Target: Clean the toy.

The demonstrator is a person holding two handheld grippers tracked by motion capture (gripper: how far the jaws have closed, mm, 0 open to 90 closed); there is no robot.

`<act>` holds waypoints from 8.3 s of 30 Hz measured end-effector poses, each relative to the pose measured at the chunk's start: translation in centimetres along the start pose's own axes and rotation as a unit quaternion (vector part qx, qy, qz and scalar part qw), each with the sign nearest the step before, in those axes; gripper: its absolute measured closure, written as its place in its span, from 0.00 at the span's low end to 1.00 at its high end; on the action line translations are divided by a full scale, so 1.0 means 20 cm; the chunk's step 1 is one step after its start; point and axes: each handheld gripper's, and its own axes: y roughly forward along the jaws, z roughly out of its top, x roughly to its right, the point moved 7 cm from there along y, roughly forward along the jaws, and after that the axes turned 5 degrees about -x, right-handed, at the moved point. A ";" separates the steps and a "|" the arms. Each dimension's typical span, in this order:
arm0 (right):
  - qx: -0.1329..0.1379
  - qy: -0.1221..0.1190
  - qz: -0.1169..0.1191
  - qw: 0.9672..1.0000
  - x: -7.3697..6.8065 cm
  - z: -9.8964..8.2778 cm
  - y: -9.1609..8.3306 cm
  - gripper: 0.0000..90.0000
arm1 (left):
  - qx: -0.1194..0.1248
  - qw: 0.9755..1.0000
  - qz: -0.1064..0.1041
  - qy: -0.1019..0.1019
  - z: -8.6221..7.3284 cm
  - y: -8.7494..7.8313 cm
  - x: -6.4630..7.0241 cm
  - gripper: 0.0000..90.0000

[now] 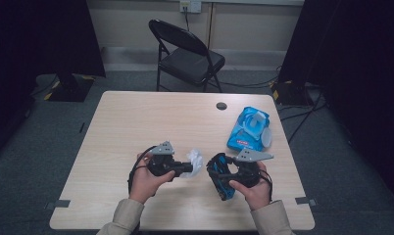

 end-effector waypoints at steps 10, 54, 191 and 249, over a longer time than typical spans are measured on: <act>-0.003 0.002 0.002 1.000 0.00 -0.01 0.01 0.29 | 0.021 1.000 -0.002 0.016 0.14 -0.01 0.04 0.96; 0.006 -0.010 0.007 1.000 -0.03 0.02 -0.02 0.29 | 0.007 0.999 0.001 0.031 0.11 0.15 0.08 0.96; 0.029 0.001 0.018 0.999 -0.01 0.05 -0.06 0.29 | 0.038 0.999 0.000 0.032 0.18 0.05 0.06 0.96; 0.040 0.014 0.025 0.999 -0.02 0.08 -0.05 0.29 | -0.009 0.999 -0.037 0.036 -0.01 0.37 0.20 0.96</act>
